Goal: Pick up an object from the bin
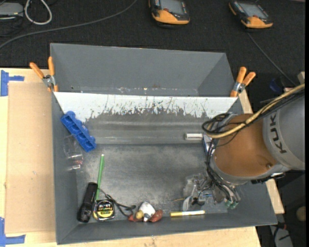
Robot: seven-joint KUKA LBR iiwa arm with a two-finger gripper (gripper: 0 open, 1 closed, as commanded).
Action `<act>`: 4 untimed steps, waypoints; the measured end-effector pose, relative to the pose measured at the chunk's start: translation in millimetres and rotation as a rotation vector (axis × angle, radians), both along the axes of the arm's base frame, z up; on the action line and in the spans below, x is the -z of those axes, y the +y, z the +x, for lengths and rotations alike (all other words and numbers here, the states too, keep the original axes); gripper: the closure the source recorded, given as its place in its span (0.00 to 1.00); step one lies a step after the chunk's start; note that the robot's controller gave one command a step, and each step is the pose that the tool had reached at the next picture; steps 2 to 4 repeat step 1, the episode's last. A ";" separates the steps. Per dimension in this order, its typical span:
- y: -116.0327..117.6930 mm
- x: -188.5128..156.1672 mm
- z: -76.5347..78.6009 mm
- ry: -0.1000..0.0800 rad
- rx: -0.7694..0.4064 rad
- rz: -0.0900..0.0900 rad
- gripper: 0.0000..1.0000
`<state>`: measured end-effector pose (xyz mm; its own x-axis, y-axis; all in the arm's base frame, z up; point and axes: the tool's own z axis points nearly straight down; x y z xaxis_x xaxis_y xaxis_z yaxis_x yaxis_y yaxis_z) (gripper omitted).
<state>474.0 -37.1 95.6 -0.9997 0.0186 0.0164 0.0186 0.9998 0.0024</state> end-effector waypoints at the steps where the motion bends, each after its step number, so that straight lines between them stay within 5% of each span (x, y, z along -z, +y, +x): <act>1: -0.5 -39.3 3.5 -0.013 0.000 -0.001 1.00; 4: -0.5 -39.3 3.5 -0.013 0.000 -0.001 1.00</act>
Offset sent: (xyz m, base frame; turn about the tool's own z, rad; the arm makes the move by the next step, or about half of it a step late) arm 0.0021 -0.0004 0.0620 0.0000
